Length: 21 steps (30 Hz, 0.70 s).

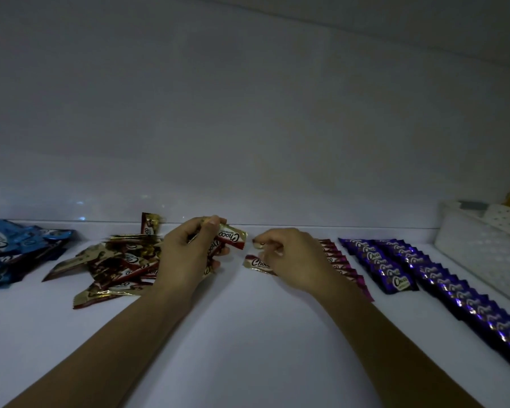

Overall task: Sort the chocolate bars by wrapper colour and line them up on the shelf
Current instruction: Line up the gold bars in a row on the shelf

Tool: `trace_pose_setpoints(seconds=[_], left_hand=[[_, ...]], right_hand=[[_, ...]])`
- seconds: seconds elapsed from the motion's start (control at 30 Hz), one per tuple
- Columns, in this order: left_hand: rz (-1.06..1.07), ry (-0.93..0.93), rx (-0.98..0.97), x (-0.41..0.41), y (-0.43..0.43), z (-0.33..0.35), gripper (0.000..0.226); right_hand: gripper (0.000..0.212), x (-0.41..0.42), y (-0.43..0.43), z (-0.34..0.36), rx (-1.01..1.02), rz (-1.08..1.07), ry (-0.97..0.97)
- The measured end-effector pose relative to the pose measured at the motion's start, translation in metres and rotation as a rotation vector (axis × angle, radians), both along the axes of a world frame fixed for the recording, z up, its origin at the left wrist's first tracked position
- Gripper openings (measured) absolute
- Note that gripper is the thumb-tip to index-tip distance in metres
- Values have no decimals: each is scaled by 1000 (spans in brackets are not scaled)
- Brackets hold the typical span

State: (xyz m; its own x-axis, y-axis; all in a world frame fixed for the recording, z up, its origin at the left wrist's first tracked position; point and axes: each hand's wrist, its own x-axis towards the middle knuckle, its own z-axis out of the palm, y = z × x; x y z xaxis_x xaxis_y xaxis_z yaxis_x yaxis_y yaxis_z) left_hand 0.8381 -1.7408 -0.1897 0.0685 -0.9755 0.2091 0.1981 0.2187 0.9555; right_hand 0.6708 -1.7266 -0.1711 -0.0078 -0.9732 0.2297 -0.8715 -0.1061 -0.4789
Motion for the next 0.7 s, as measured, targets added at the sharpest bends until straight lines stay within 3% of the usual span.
trace_pose_setpoints(seconds=[0.07,0.17,0.3,0.5,0.7], left_hand=[[-8,0,6,-1,0,0,19],[-20,-6,2,-3,0,-1,19],[-26,-16,-17,-2,-1,-2,19],[-30,-19,-33,-1,-1,-2,20],[-23,-43,-27,-5,1,-2,18]], right_hand=[[18,-6,3,8,-62,-80,159],[20,-16,4,15,58,-123,333],[12,-18,4,16,125,-117,323],[13,-16,-1,1,-175,-159,517],[21,-22,-10,-6,-281,-162,605]])
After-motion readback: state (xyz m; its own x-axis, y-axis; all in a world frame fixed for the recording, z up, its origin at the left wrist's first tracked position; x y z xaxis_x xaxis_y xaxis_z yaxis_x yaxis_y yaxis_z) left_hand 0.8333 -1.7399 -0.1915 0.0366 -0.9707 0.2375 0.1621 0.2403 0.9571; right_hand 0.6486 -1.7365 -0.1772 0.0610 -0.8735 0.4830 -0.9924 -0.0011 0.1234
